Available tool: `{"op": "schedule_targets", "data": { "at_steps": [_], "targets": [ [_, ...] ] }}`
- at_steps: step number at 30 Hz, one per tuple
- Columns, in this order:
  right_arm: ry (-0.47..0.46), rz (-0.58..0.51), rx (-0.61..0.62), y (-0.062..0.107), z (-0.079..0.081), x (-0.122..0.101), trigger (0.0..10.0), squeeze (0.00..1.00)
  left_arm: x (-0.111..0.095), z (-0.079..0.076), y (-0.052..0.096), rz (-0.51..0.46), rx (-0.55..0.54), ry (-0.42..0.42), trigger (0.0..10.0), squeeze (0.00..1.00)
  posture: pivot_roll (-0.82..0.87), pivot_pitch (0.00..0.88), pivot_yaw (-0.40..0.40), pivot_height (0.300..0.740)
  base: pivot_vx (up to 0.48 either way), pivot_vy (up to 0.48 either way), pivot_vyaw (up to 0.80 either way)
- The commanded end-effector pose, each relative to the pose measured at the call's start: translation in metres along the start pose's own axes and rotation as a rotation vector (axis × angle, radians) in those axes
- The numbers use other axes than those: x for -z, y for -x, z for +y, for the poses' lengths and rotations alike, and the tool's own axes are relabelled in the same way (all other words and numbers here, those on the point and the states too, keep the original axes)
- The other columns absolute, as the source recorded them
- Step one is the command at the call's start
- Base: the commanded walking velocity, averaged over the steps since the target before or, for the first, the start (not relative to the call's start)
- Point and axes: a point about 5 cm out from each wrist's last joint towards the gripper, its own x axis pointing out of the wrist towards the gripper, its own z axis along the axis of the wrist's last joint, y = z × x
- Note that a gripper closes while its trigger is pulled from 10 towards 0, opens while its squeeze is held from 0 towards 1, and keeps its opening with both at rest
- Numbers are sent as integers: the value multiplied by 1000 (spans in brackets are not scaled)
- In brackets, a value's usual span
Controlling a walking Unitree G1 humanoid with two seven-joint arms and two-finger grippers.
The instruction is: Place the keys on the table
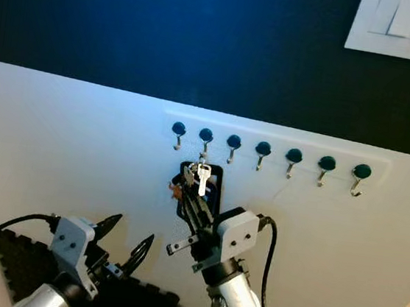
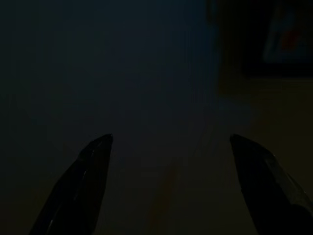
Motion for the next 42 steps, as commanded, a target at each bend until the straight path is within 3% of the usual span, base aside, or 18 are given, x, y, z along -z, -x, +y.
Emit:
{"op": "schedule_targets", "data": {
  "at_steps": [1, 8, 25, 30, 31, 40, 42],
  "targets": [
    [0, -60, -5, -7, 2, -12, 0, 0, -2, 1, 0, 2, 10, -9, 10000, 0, 69, 22, 4, 740, 0, 0, 0],
    [1, -138, -18, -23, 2, -29, 0, 0, -2, 1, 0, 3, 17, -19, 10000, 0, 76, 17, -1, 740, 0, 0, 0],
    [-24, -174, -73, -42, 3, -38, 0, 0, -2, 3, -2, 0, 5, -28, 10000, 0, 73, 24, 0, 740, 0, 0, 0],
    [-9, -87, -132, -17, 13, -22, 0, 0, 9, 9, 7, 42, -32, -38, 10000, 0, 75, 27, -3, 740, 0, 0, 0],
    [-2, -51, -131, -4, 13, -19, 0, 0, 17, 8, 15, 79, -15, -38, 10000, 0, 73, 27, -2, 740, 0, 0, 0],
    [14, 29, -102, 24, 8, -14, 0, 0, 38, 11, 33, 173, -19, -32, 10000, 0, 65, 29, 8, 740, 0, 0, 0],
    [32, 85, -85, 41, 5, -7, 0, 0, 51, 11, 45, 237, -6, -38, 10000, 0, 65, 29, 12, 740, 0, 0, 0]
  ]
}}
